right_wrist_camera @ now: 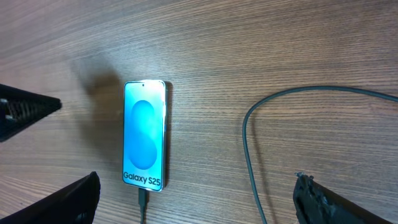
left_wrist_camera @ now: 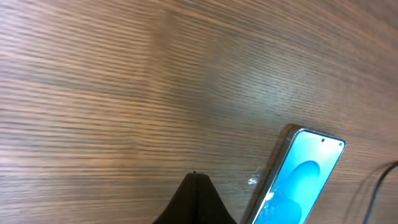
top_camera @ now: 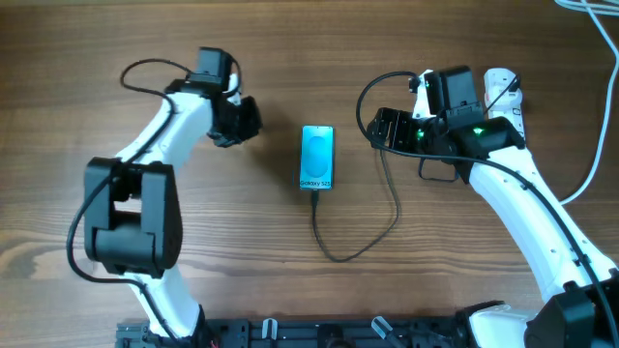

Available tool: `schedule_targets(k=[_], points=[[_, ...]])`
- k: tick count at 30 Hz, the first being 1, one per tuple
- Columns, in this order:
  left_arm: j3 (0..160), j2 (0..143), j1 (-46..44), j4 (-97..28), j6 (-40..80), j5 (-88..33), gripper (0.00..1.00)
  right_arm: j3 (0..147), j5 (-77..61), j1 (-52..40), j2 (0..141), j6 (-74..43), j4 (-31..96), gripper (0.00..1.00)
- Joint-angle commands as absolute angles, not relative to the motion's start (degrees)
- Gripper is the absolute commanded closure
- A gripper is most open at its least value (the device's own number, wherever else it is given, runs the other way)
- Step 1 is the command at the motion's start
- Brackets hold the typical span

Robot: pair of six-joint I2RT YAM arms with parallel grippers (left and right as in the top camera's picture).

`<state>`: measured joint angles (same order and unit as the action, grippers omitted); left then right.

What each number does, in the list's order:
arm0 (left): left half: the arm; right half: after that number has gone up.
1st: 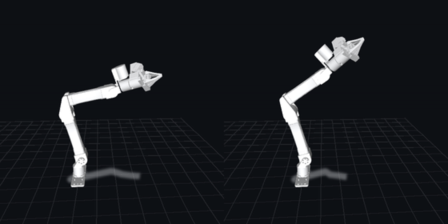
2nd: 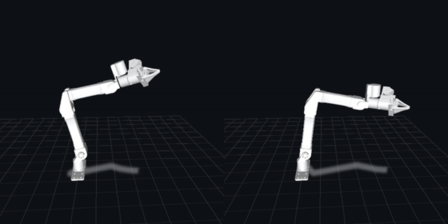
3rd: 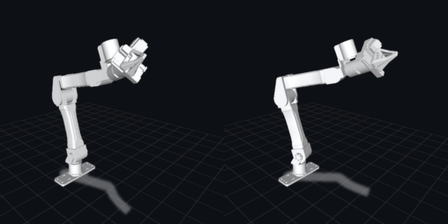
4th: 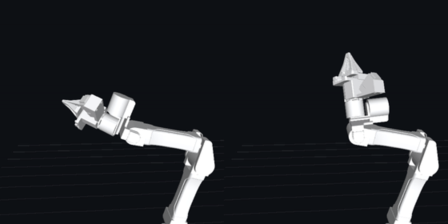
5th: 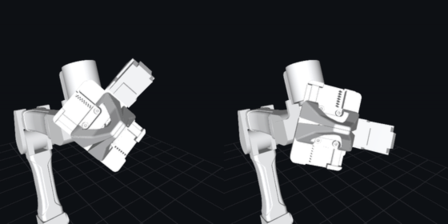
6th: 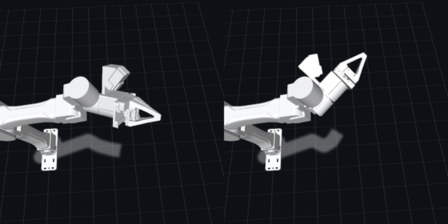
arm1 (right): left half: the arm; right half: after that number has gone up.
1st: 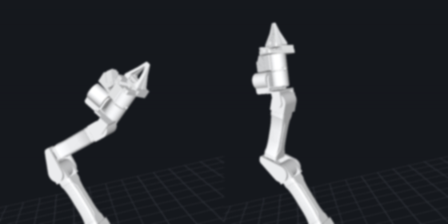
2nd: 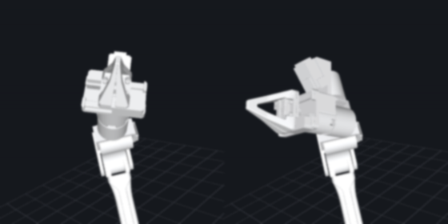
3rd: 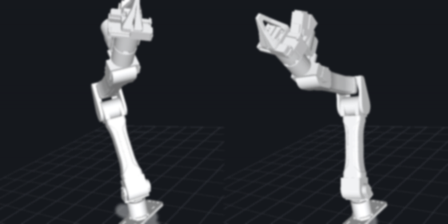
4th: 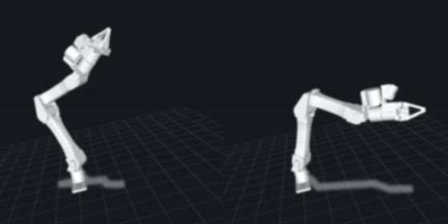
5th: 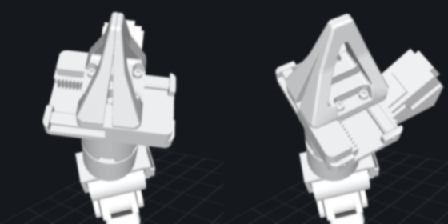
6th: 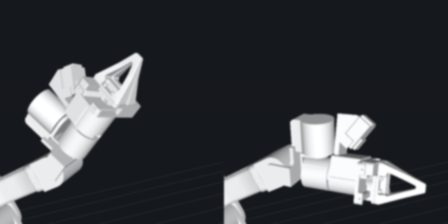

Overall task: Plug charger to phone and switch on socket
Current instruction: 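Release the phone and lift the left gripper away, then move the right gripper to the power strip's rocker switch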

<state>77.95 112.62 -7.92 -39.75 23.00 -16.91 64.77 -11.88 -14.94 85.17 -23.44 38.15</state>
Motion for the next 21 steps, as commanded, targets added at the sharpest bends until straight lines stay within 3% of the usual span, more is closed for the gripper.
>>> schedule_targets(k=[1, 2, 3, 5, 6, 7, 13, 14, 15, 16, 18, 21], points=[[77.47, 111.33, -4.56, -40.99, 22.94, -20.14, 0.96, 65.49, -10.96, -15.03, 84.97, -22.61, 38.02, 0.00], [77.47, 111.33, -4.08, -41.45, 22.92, -20.12, 0.84, 65.49, -10.96, -15.03, 84.97, -22.65, 38.02, 0.00], [77.47, 111.33, -3.81, -41.76, 22.92, -20.12, 0.62, 65.49, -10.94, -15.03, 84.97, -22.63, 38.02, 0.00], [77.47, 111.33, -3.79, -42.04, 22.90, -20.08, 0.41, 65.49, -10.96, -15.03, 84.97, -22.61, 38.02, 0.00], [77.47, 111.33, -3.86, -42.04, 22.92, -20.10, 0.25, 65.49, -11.07, -15.03, 84.97, -23.00, 38.00, 0.00], [77.47, 111.33, -3.86, -42.04, 22.92, -20.10, 0.00, 65.49, -11.62, -15.03, 84.97, -25.39, 37.71, 0.00], [77.47, 111.33, -3.86, -42.02, 22.92, -20.10, 0.00, 65.49, -12.69, -15.03, 84.97, -31.64, 35.62, 0.00], [77.47, 111.33, -3.86, -42.02, 22.92, -20.10, 0.00, 65.52, -14.50, -15.03, 84.95, -31.48, 35.81, 0.25], [77.47, 111.33, -3.86, -42.02, 22.92, -20.10, 0.00, 65.71, -15.77, -15.03, 84.79, -31.48, 36.16, 0.73], [77.47, 111.33, -3.86, -42.02, 22.92, -20.10, 0.00, 66.54, -15.73, -15.00, 84.47, -31.53, 37.06, 0.96], [77.47, 111.33, -3.86, -42.02, 22.92, -20.10, 0.00, 70.89, -15.55, -14.92, 83.46, -29.28, 40.53, 0.96], [77.47, 111.33, -3.86, -42.02, 22.92, -20.10, 0.00, 88.12, -11.07, -12.75, 83.37, -23.14, 56.88, 0.95]])
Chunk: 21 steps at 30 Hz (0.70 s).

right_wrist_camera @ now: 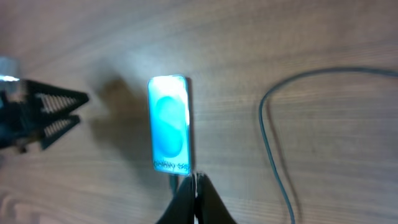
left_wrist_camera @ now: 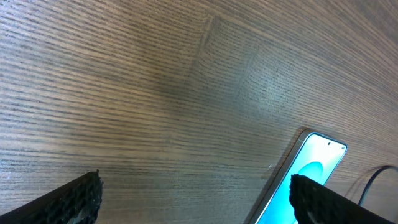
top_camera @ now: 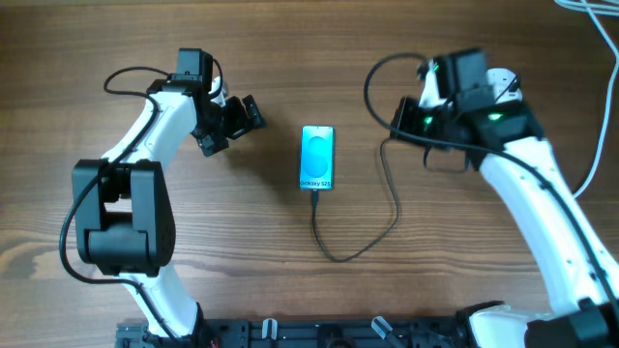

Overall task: Plug charger to phone and switch on socket
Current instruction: 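Move the right gripper to the power strip's rocker switch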

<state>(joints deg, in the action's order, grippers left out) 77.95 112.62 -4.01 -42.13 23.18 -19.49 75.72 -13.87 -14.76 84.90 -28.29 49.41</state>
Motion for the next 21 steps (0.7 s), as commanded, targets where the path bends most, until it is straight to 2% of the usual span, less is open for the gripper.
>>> schedule_targets(k=[1, 3, 4, 5, 6, 13, 21], points=[[77.47, 111.33, -3.86, -42.02, 22.92, -20.10, 0.00, 95.22, -10.92, -10.68, 83.37, -21.28, 62.63, 0.96], [77.47, 111.33, -3.86, -42.02, 22.92, -20.10, 0.00, 102.65, -9.98, -6.94, 83.37, -20.51, 68.10, 0.92], [77.47, 111.33, -3.86, -42.02, 22.92, -20.10, 0.00, 105.30, -8.71, -4.60, 83.37, -20.45, 70.02, 0.72], [77.47, 111.33, -3.86, -42.02, 22.92, -20.10, 0.00, 106.41, -8.29, -2.61, 83.37, -20.27, 70.83, 0.30], [77.47, 111.33, -3.86, -42.02, 22.92, -20.10, 0.00, 106.72, -8.32, -0.12, 83.37, -19.94, 71.05, 0.00], [77.47, 111.33, -3.86, -42.02, 22.92, -20.10, 0.00, 106.61, -3.84, 14.63, 90.08, -19.03, 71.46, 0.00], [77.47, 111.33, -3.86, -42.02, 22.92, -20.10, 0.00, 106.37, -3.77, 25.02, 102.04, -19.07, 72.71, 0.00]])
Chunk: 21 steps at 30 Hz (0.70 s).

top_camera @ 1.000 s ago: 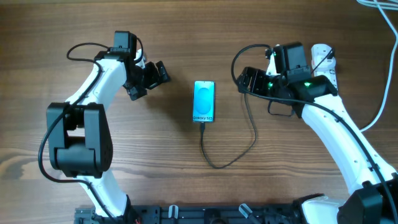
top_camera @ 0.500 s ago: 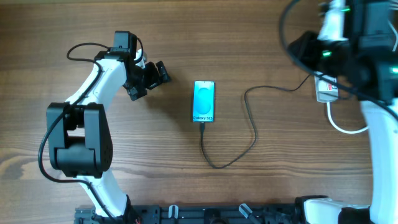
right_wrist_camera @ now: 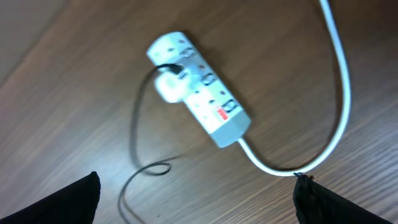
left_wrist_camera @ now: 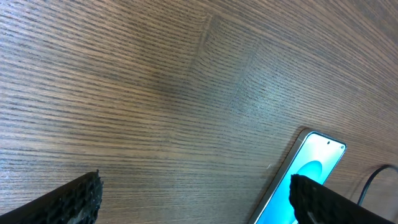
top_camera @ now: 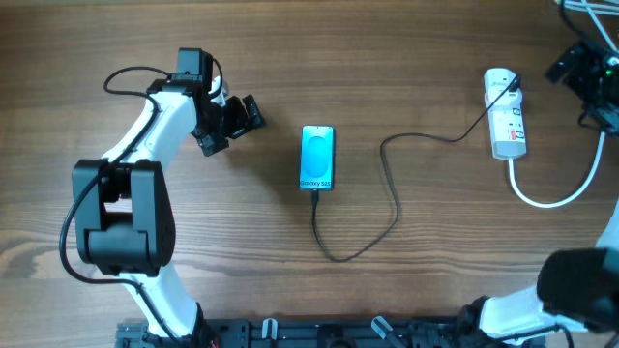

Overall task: Plug charger to phone and switch on socket
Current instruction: 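Move the right gripper to the power strip's rocker switch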

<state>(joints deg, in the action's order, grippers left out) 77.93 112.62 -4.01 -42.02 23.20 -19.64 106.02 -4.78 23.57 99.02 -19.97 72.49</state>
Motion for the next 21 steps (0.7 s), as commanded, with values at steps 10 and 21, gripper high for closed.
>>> schedule_targets(k=[10, 21], points=[[77.47, 111.33, -3.86, -42.02, 22.92, -20.08, 0.00, 105.30, -0.36, 27.94, 121.30, -19.59, 71.79, 0.00], [77.47, 111.33, -3.86, -42.02, 22.92, -20.10, 0.00, 100.84, 0.34, 27.94, 127.74, -21.67, 60.53, 0.00]])
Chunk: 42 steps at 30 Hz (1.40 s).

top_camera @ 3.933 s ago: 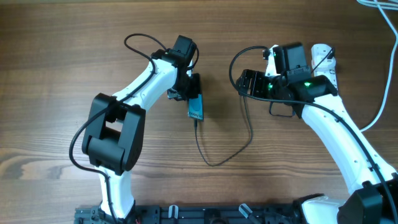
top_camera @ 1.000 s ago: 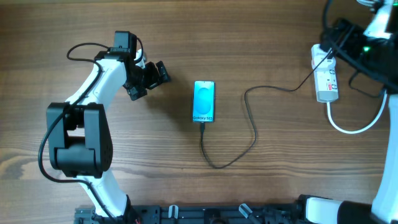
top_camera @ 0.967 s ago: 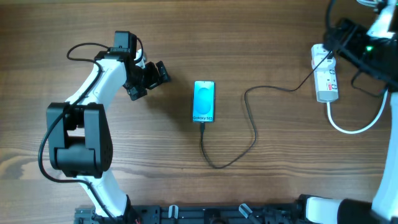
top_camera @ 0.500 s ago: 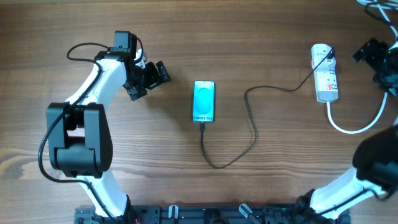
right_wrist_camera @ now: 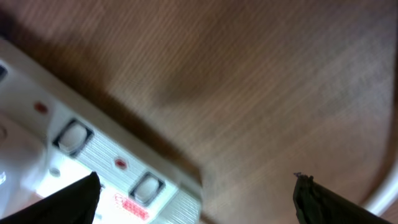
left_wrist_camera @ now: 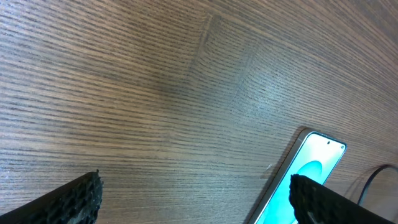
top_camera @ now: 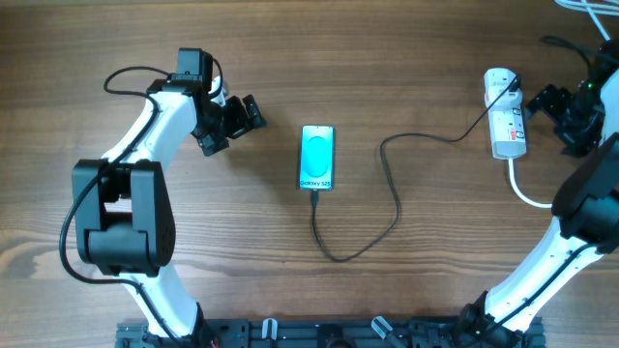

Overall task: Plug charger to phone and switch on socket
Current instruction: 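Move the right gripper to the power strip's rocker switch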

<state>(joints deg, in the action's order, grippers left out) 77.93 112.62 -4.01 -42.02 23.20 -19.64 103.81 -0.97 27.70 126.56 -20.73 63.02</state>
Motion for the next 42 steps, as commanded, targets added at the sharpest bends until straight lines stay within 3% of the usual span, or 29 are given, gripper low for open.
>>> schedule_targets(k=[1, 12, 21, 25, 42], points=[[77.47, 111.33, -3.86, -42.02, 22.92, -20.10, 0.00, 99.55, -0.16, 27.92, 127.74, -21.69, 58.85, 0.00], [77.47, 111.33, -3.86, -42.02, 22.92, -20.10, 0.00, 90.21, -6.48, 27.83, 127.74, -21.39, 44.93, 0.00], [77.47, 111.33, -3.86, -42.02, 22.92, -20.10, 0.00, 95.81, -3.92, 30.39, 124.64, -20.38, 48.56, 0.00], [77.47, 111.33, -3.86, -42.02, 22.92, -20.10, 0.00, 95.72, -5.21, 30.61, 123.15, -14.55, 49.76, 0.00], [77.47, 111.33, -3.86, -42.02, 22.92, -20.10, 0.00, 92.20, -11.88, 29.41, 123.22, -10.63, 43.99, 0.00]])
